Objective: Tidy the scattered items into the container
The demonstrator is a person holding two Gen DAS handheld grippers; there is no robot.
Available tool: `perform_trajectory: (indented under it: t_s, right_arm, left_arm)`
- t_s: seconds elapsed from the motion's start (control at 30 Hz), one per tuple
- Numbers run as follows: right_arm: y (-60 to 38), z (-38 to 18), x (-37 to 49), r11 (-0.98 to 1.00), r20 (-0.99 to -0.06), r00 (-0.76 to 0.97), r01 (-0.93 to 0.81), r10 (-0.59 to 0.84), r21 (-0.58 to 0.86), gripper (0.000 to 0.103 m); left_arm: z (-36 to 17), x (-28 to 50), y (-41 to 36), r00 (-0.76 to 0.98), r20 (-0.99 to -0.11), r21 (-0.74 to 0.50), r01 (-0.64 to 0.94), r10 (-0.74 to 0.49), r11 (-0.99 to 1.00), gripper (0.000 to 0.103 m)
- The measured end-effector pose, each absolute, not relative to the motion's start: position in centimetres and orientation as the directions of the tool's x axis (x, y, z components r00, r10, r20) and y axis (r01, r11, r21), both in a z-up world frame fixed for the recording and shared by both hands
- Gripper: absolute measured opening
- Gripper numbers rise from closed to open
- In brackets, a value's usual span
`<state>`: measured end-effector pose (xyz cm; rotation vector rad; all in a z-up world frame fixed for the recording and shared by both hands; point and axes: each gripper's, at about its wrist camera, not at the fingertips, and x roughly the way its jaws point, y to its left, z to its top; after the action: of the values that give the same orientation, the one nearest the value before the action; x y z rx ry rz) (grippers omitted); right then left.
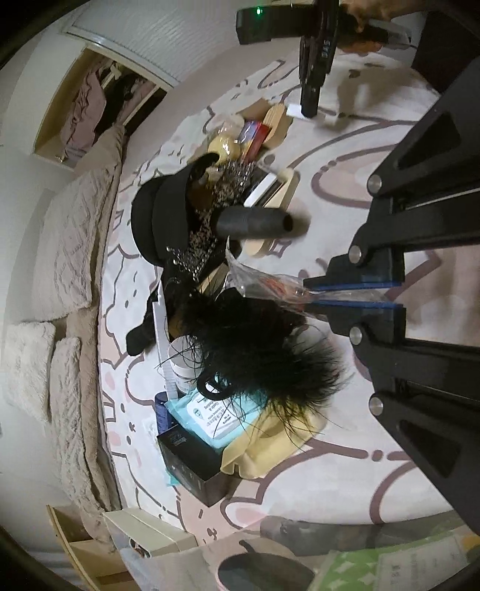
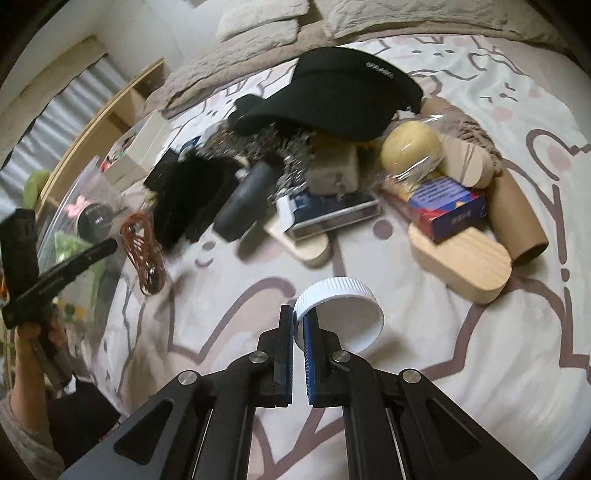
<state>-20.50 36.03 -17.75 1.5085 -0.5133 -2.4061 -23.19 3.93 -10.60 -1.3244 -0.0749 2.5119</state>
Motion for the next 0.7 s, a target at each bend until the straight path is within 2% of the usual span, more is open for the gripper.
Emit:
perform_trajectory:
  t_s: [0.2, 0.37, 0.5, 0.7]
  right_arm:
    - [33.7, -18.0, -19.7, -0.888, -0.808, -0.383, 0.085, -0.447, 0.451, 0.006]
    - [30.6, -18.2, -19.2, -0.886, -0.825, -0.324, 0.160, -0.463, 0.435, 0.006]
    - [28.7, -18.3, -18.8, -0.886, -0.840, -0.287, 0.214, -0.460, 0.412, 0.006]
    - [26.4, -19.2, -18.4, -0.882, -0.861, -0.235, 0.268, -0.451, 0.389, 0.006]
  left_arm:
    - [-8.5, -20.7, 2.2, -0.572, -0.778, -0.141, -0.246, 0.261, -0.959, 0.005]
    - [-8.2, -19.2, 1.1, -0.620, -0.775, 0.035, -0.236, 0.123, -0.971, 0.005]
    - [-9.6, -17.8, 1.0, -0.607, -0.791, 0.120, -0.267, 0.070, -0.956, 0.005]
    - [-12.6, -15.8, 2.6, -0.538, -0.837, 0.117, -0.361, 0.104, -0.925, 0.005]
